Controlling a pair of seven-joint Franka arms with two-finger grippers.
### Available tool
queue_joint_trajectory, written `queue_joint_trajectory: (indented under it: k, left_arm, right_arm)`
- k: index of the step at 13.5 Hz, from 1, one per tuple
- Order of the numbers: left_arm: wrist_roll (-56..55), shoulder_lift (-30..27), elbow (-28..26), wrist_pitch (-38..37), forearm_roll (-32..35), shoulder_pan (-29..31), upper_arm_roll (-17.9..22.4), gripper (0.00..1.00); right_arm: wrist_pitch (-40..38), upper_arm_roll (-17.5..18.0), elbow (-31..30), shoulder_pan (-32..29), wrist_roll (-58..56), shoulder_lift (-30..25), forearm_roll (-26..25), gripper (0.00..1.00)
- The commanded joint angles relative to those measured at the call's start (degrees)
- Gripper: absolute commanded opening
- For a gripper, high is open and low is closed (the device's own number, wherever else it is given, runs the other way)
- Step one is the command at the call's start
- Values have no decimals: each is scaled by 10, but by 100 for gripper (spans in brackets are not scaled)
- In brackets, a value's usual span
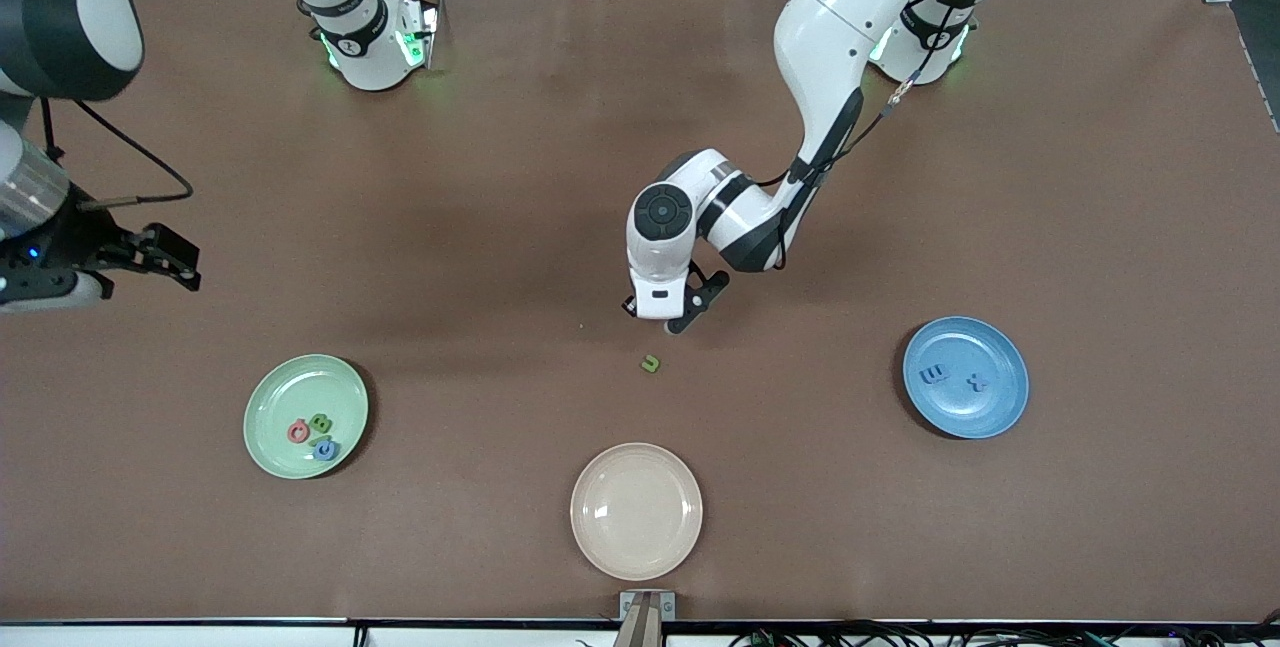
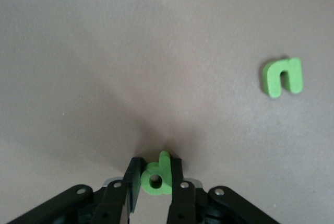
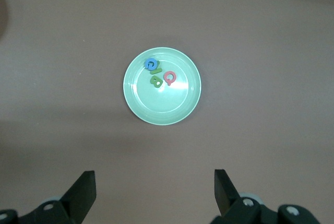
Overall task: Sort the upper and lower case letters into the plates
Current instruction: 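Carry the green d onto the blue plate and open the left gripper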
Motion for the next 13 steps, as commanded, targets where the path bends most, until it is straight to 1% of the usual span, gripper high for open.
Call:
queue_joint_trajectory:
  k: [1,3,4,6,8,9,12,13]
  left_arm:
    - [-1,-33,3,2,28,2,43,0]
    - [14,-63,8,-13,75,11,78,0]
    - [73,-70,10,-32,85,28,84,0]
    - [211,-77,12,-55,85,60,87,0]
    - [338,-79,10,-76,86,125,87,0]
    - [397,-79,10,-80,86,158,87,0]
    - [561,-77,9,-81,87,236,86,0]
    - [606,-76,10,-81,86,254,86,0]
  right_arm:
    - [-20,-7,-29,7,20,-51,10,100]
    - [-40,-7,-25,6,19,-61,29,100]
    - [-48,-7,-18,6,19,-63,29,100]
    - [-79,-7,18,8,19,-59,29,100]
    - [-104,-7,49,7,19,-57,29,100]
    - [-114,-7,53,7,20,-57,29,100]
    - [-114,-7,46,8,19,-58,30,100]
    - [-116,-7,44,8,19,-62,30,100]
